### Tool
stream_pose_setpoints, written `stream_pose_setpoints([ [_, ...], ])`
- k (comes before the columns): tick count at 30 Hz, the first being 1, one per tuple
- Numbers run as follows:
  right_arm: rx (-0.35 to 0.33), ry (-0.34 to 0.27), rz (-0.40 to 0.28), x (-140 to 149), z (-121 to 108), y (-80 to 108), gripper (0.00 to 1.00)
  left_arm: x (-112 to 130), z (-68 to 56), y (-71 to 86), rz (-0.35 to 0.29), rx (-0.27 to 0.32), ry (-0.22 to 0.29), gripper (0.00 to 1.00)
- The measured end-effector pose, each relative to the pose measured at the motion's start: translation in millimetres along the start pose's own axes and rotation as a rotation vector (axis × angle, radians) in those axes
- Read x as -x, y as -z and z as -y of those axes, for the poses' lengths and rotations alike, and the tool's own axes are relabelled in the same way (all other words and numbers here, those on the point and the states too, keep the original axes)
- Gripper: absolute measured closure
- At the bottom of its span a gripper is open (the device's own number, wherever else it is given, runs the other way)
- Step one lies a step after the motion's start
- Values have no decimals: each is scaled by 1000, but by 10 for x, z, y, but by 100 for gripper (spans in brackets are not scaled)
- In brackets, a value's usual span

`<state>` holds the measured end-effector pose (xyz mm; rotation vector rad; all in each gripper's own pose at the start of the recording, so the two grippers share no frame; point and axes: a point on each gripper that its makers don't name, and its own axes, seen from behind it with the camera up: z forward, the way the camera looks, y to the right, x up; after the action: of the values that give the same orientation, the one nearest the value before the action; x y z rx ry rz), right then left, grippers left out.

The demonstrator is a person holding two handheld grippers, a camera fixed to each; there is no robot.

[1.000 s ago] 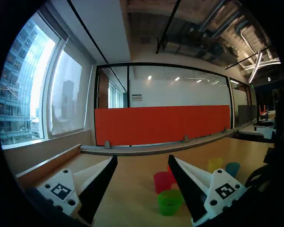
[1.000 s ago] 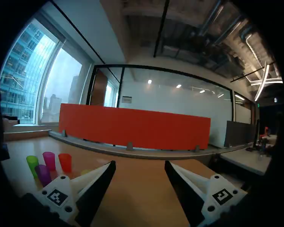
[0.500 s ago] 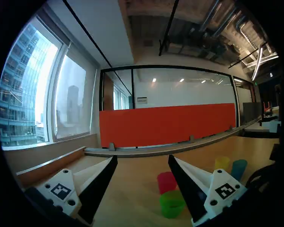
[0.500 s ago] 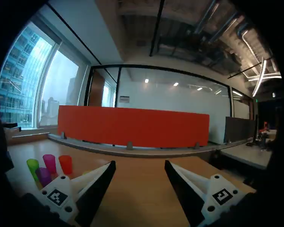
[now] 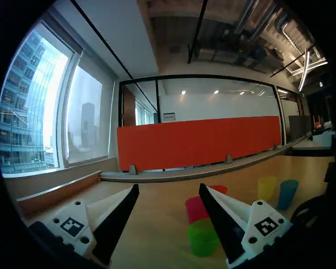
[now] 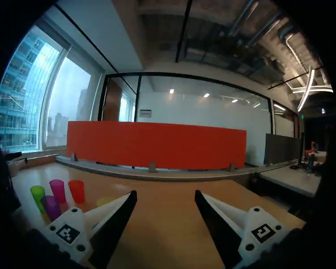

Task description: Pour water

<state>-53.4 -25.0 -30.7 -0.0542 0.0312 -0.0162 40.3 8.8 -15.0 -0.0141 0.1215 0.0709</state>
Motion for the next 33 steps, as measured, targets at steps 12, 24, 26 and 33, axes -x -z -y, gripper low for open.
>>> stream_pose_setpoints([
  [12, 4, -4, 8, 51, -17, 33, 0, 210, -38, -21, 11, -3, 33, 0],
  [24, 2, -7, 8, 11, -24, 36, 0, 362, -10, -52, 35, -6, 62, 0],
  [26, 3, -5, 6, 7, -21, 39, 0, 363, -5, -55, 34, -6, 67, 0],
  [33, -1, -4, 6, 5, 5, 37, 0, 402, 15, -76, 44, -6, 72, 0],
])
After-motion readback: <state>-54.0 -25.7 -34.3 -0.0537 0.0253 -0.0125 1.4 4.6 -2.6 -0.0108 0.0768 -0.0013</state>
